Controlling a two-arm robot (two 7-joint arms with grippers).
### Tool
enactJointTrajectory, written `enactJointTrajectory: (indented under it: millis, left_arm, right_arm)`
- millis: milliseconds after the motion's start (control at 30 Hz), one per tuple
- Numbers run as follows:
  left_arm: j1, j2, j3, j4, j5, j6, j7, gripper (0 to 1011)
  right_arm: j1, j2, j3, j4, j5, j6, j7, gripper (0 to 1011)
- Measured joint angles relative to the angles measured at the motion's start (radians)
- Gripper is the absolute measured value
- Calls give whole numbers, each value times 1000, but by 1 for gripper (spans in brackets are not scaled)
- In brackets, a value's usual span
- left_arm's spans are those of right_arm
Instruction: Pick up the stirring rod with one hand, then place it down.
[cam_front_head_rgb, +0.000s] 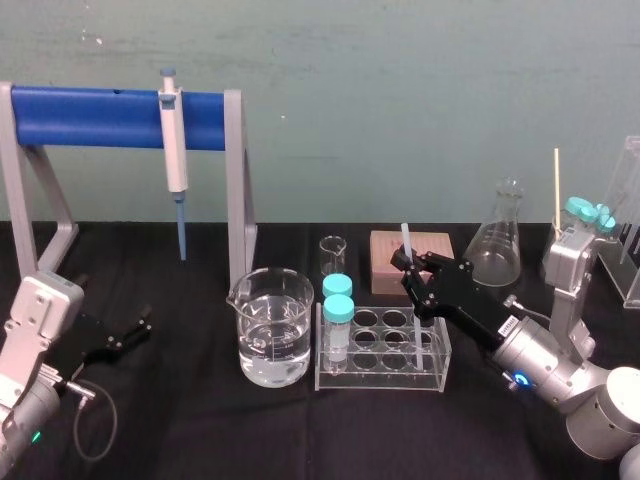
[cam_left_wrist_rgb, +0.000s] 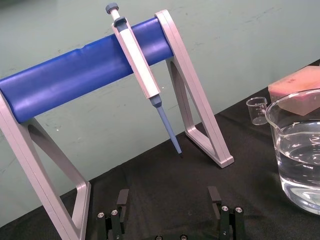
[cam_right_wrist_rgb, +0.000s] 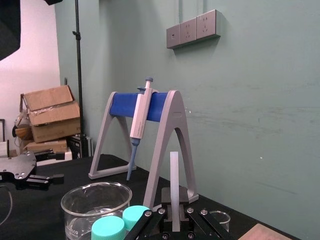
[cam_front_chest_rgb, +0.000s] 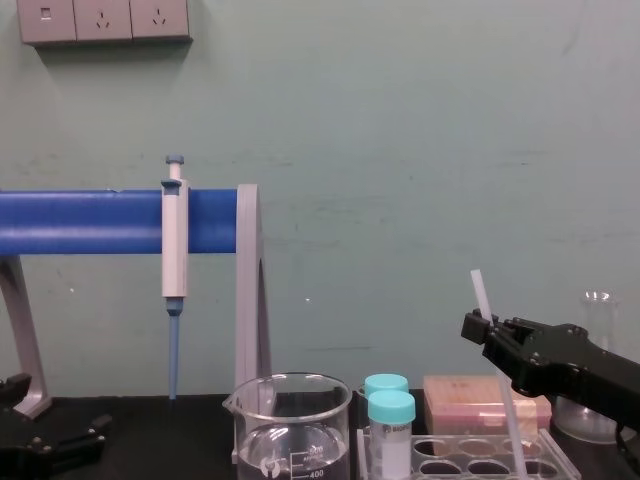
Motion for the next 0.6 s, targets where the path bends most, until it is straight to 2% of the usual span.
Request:
enactJointTrajectory:
  millis: [533,600]
  left_arm:
    - [0,0,0,0,0,0,0,1000]
    - [0,0,0,0,0,0,0,1000]
  right_arm:
    - [-2,1,1,-3,0,-3,-1,72]
    - [-2,1,1,-3,0,-3,-1,111]
